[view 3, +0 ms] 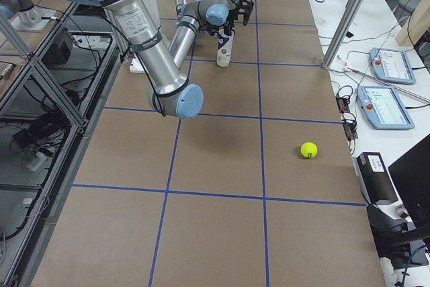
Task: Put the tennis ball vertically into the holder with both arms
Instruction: 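Move the right gripper to the farther tennis ball and grasp it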
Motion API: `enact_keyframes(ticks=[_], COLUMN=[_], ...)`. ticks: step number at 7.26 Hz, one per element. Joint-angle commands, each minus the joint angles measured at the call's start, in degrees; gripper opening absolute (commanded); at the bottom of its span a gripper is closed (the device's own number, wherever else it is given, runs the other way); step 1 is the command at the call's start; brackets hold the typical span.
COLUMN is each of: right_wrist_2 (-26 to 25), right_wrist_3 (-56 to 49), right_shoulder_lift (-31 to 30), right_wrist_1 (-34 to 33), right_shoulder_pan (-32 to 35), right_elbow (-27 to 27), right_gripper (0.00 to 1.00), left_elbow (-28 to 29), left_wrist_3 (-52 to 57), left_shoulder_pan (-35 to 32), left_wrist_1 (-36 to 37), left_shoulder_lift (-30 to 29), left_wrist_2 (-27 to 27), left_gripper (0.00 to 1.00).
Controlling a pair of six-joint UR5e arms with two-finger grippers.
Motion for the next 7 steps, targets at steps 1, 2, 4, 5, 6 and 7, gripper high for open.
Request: enact_keyframes(ticks=[1, 2, 4, 5, 6, 7], right_wrist_2=[2.3, 5.62, 7.15, 6.54, 6.36, 6.18], right_wrist_3=[-1.79, -7.03, -21.77, -29.24, -36.63, -40.7], right_shoulder_lift=[-3.31, -6.11, -10.35, -10.27, -9.66, -8.0], right_wrist_1=[0.02, 0.02, -0.06, 0.11, 0.81, 1.42], right_shoulder_pan=[4.9, 8.93, 16.4, 19.31, 23.17, 25.47], right_elbow=[0.27, 0.01, -5.23, -11.97, -19.43, -26.38], right_gripper=[0.99, 0.99, 0.99, 0.99, 0.99, 0.99], left_elbow=[0.09, 0.0, 0.0, -0.09, -0.09, 0.0], left_wrist_3=[0.0, 0.0, -0.09, -0.09, -0.09, -0.09], left_shoulder_pan=[0.05, 0.23, 0.32, 0.4, 0.4, 0.49], left_wrist_1=[-0.01, -0.01, -0.01, -0.09, -0.09, -0.09], left_shoulder_lift=[0.09, 0.0, 0.0, 0.0, 0.0, 0.0], left_wrist_2=[0.0, 0.0, 0.0, 0.0, 0.0, 0.0], left_gripper=[0.9, 0.9, 0.9, 0.9, 0.9, 0.9])
